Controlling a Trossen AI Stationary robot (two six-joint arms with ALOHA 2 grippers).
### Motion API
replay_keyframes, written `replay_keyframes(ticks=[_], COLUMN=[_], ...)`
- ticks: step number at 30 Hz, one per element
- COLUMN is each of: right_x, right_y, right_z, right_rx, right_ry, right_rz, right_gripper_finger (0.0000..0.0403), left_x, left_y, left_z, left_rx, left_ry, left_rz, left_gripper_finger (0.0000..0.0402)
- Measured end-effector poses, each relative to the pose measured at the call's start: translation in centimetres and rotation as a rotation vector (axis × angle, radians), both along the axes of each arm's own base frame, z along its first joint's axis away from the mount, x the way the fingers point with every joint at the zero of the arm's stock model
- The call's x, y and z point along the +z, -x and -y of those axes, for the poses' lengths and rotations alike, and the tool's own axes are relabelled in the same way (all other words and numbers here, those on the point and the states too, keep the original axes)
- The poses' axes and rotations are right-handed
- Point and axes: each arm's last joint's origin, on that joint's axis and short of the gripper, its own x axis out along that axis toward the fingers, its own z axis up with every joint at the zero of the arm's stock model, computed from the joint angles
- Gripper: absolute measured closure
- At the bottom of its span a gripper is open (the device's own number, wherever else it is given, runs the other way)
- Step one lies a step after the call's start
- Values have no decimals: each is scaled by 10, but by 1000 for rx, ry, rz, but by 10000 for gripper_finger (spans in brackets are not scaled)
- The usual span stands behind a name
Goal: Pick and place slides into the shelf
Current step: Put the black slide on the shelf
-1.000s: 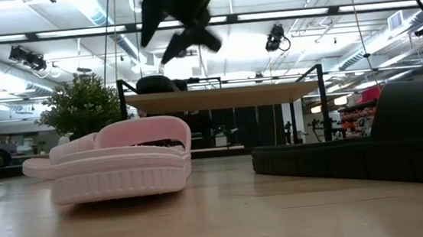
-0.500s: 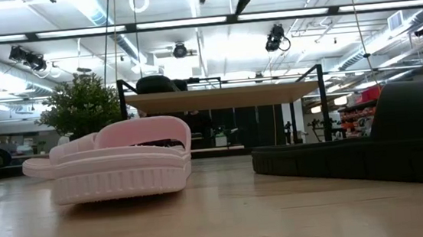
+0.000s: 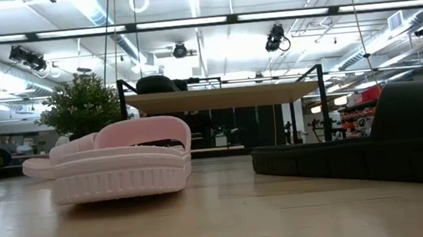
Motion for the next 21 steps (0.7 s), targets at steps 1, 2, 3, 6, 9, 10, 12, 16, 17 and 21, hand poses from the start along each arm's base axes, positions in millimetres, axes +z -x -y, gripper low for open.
replay_keyframes(ticks=[1,2,3,6,9,10,12,16,17,21], right_x=[0,-1,0,1,6,9,15,35,42,68], right_y=[3,7,10,20,28,31,36,52,58,86], right_z=[-4,-8,-12,-22,-26,-26,-27,-25,-24,-16], right_rx=[12,24,38,73,101,107,117,174,201,287], right_ry=[-5,-3,0,10,25,34,59,117,136,225], right_rz=[-11,-23,-30,-46,-42,-30,1,65,79,130], right_gripper_finger=[142,142,142,142,142,142,142,142,142,142], left_x=[0,-1,-2,-5,-7,-8,-8,-9,-10,-11], left_y=[-2,-4,-6,-14,-24,-27,-35,-47,-49,-56], left_z=[0,1,1,1,0,0,0,1,1,5], left_rx=[-12,-24,-31,-35,-28,-25,-20,-18,-21,-39], left_ry=[4,7,10,16,39,48,68,90,92,99], left_rz=[-4,-8,-18,-43,-55,-57,-52,-42,-40,-38], left_gripper_finger=[244,244,245,250,257,259,263,268,269,266])
